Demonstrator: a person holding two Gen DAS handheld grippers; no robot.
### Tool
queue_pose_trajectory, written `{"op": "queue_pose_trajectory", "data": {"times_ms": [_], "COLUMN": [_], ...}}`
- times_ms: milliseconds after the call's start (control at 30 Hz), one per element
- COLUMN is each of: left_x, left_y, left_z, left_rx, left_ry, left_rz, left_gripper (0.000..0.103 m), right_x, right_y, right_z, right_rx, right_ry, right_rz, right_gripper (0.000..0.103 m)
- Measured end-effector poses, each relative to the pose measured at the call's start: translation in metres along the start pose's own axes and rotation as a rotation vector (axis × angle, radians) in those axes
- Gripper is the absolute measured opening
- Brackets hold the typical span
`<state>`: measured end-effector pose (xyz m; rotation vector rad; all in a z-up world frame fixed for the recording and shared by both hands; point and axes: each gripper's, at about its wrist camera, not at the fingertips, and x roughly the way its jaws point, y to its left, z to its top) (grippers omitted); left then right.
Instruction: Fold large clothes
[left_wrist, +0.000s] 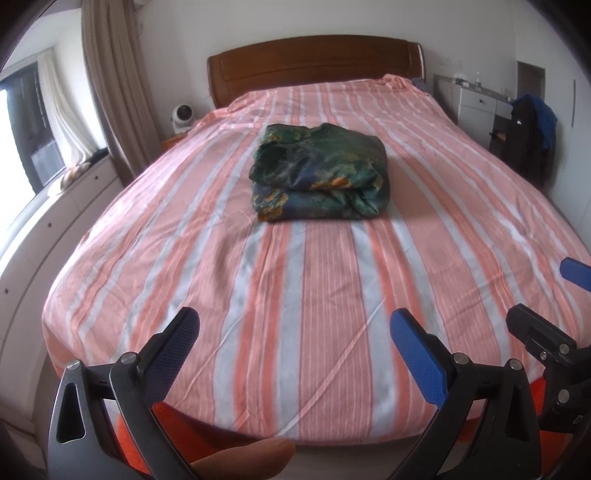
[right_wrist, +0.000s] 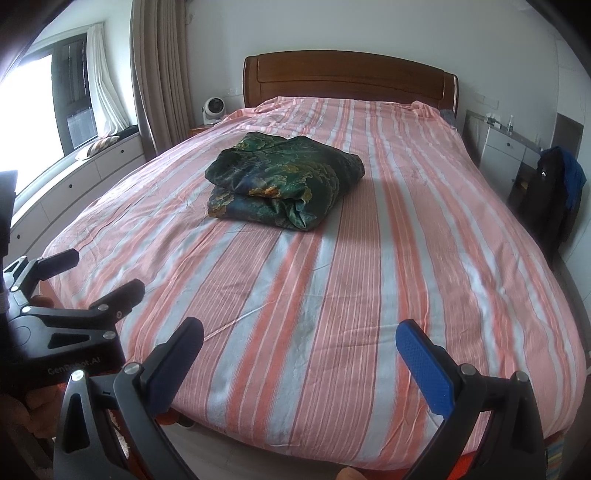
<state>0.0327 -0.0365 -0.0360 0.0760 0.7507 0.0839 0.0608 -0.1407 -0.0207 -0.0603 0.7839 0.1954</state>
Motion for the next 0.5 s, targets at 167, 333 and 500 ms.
{"op": "queue_pose_trajectory", "data": {"times_ms": [167, 333, 500], "left_x": [-0.0005, -0.0003, -0.0028], "left_y": [0.0005, 0.0012, -0.002], "left_z": [0.001, -0.0004, -0.0003], "left_rx": [0.002, -0.013, -0.002], "left_ry": [-0.01, -0.014, -0.038], "left_rz": [0.006, -0.03, 0.001], "left_gripper": [0.103, 0.103, 0.103], "right_x": [0.0025, 0.0032, 0.0038], "right_y": [-0.0025, -0.0037, -0.0053], "right_z": [-0.0007, -0.0015, -0.0018], "right_rx": [0.005, 0.006, 0.011], "right_ry": [0.011, 0.014, 0.016], "right_rz": [-0.008, -0.01, -0.011], "right_gripper": [0.103, 0.103, 0.103]}}
